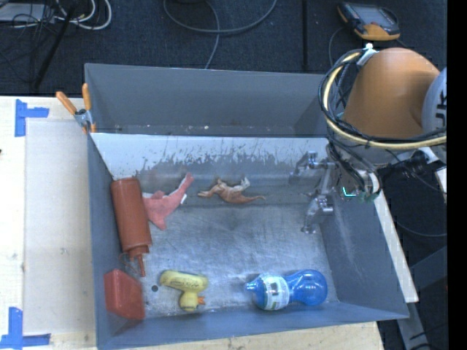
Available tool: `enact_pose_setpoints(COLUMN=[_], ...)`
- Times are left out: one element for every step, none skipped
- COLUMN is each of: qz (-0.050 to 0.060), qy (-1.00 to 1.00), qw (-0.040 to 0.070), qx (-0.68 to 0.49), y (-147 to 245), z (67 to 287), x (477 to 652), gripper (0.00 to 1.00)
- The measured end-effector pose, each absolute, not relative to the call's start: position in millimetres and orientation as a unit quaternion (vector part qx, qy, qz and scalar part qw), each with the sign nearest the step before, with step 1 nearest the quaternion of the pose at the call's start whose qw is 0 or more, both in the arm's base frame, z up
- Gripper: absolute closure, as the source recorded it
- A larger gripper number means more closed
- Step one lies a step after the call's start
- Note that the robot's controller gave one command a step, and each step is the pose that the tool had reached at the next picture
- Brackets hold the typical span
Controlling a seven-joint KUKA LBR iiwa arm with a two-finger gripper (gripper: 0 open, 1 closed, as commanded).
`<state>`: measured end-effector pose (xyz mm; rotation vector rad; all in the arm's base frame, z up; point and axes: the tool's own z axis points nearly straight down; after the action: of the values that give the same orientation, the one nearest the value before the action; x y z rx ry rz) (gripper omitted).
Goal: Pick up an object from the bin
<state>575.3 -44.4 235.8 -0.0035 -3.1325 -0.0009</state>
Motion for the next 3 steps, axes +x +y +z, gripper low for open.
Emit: enact_pose_setpoints(qz=[0.0, 0.0, 0.0], qy=[-1.0, -1.0, -0.998], qw=[0.0, -0.002, 0.002], qx=[-0.001, 0.029, 0.061], y=[-44, -51, -48], z=[240, 185, 160], x=[576.8, 554.5, 478.5], gripper=[0.0, 0.0, 0.0])
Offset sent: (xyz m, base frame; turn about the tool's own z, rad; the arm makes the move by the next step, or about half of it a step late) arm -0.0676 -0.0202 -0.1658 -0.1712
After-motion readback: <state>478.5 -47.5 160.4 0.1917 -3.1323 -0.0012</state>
